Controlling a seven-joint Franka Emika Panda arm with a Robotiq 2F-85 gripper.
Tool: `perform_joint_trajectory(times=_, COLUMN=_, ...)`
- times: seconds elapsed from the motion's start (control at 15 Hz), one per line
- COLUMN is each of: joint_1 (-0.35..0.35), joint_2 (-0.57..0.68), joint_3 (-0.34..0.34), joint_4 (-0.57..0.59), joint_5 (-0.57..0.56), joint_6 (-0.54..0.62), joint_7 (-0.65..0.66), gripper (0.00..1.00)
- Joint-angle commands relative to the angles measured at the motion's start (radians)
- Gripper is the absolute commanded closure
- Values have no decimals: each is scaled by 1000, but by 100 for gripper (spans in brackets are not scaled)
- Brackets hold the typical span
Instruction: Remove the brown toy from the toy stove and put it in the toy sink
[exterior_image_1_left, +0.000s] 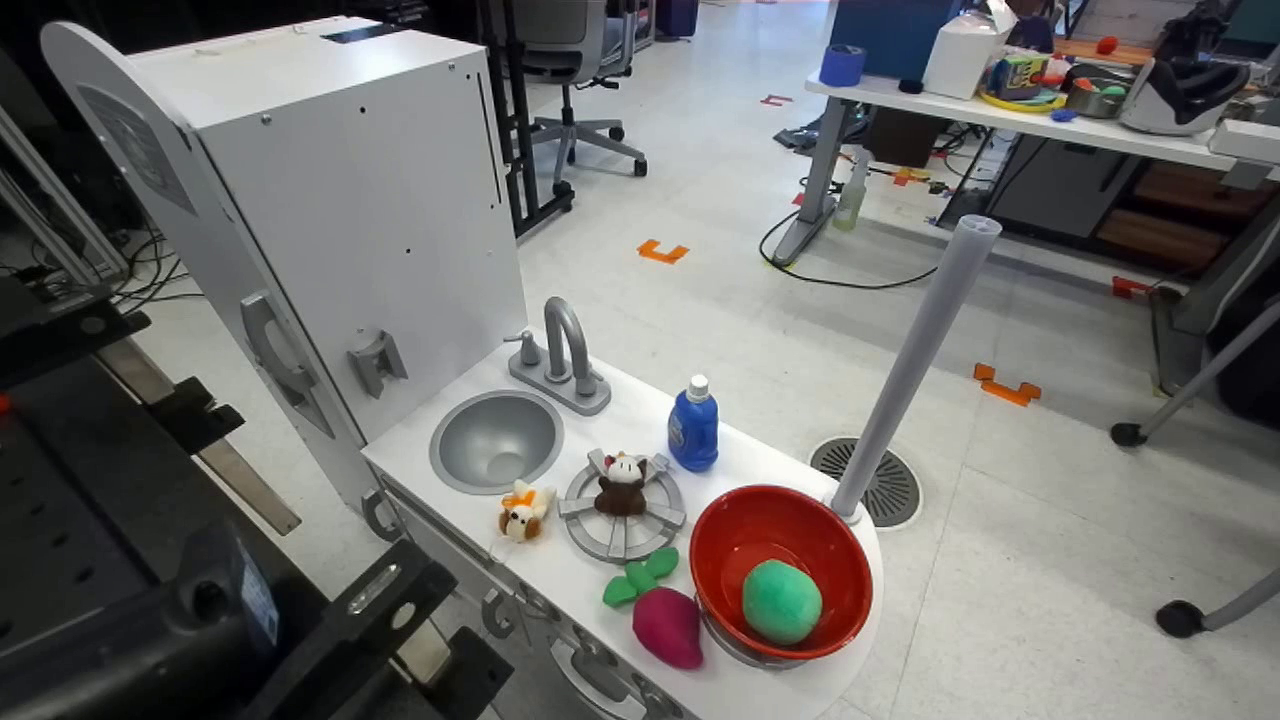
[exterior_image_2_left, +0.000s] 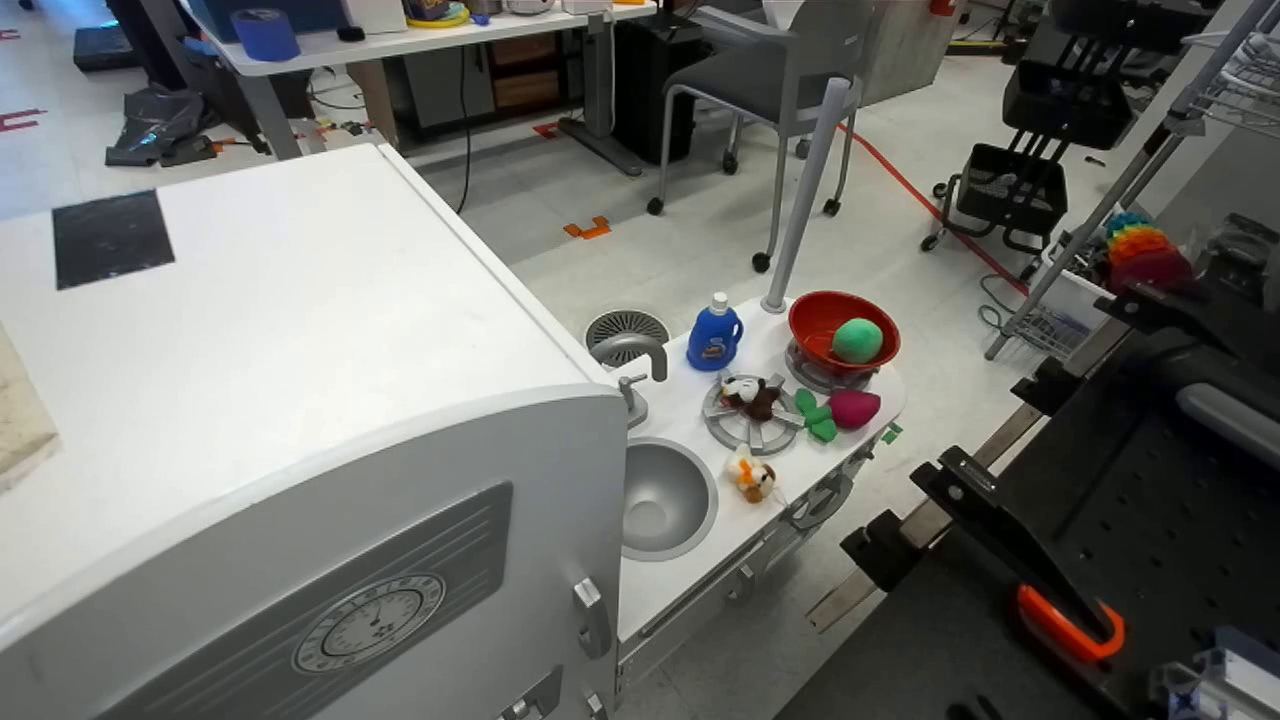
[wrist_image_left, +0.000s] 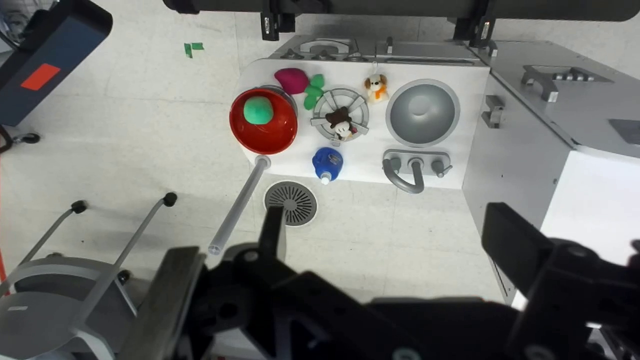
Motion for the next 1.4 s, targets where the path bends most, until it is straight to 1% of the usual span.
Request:
perform_joint_trajectory(times=0.0, joint_1=-31, joint_2=148, joint_3=-17, joint_4=75, joint_5=-54, joint_6=68, joint_7=-10, gripper=0)
perform_joint_trajectory(times=0.07, joint_1=-37, joint_2=191, joint_3=-22, joint_4=94, joint_5=-69, joint_6=89, joint_7=-13, gripper=0)
perform_joint_trajectory(times=0.13, joint_1=-51, joint_2=238, joint_3=-27, joint_4=109, joint_5=-88, joint_6=151, joint_7=-4, gripper=0)
perform_joint_trajectory(times=0.33, joint_1=-78, joint_2=398, joint_3=-53, joint_4=169, joint_5=-122, joint_6=269, joint_7=-21, gripper=0)
perform_joint_trajectory(times=0.4, joint_1=-79, joint_2=475, joint_3=-75, joint_4=193, joint_5=-112, joint_6=323, joint_7=-42, gripper=0)
perform_joint_trajectory(times=0.53, joint_1=-74, joint_2=602, joint_3=-102, joint_4=238, joint_5=-83, joint_6=379, joint_7=-77, gripper=0)
perform_joint_trajectory(times=0.67, joint_1=-67, joint_2=735, joint_3=-118, joint_4=296, joint_5=-55, joint_6=418, joint_7=-89, gripper=0)
perform_joint_trajectory(times=0.8, joint_1=-65, joint_2=875, joint_3=-123, joint_4=372, joint_5=-57, joint_6=469, joint_7=-89, gripper=0)
perform_joint_trajectory(times=0.87, joint_1=-63, joint_2=944, joint_3=-123, joint_4=425, joint_5=-48, joint_6=437, joint_7=-87, gripper=0)
perform_joint_trajectory(times=1.0, joint_1=-51, joint_2=1082, joint_3=-140, joint_4=519, joint_5=-89, joint_6=423, joint_7=-31, gripper=0)
perform_joint_trajectory(times=1.13, joint_1=-45, joint_2=1218, joint_3=-148, joint_4=621, joint_5=-61, joint_6=405, joint_7=-22, gripper=0)
perform_joint_trajectory(times=1.33, joint_1=-63, joint_2=1423, joint_3=-132, joint_4=777, joint_5=10, joint_6=385, joint_7=-41, gripper=0)
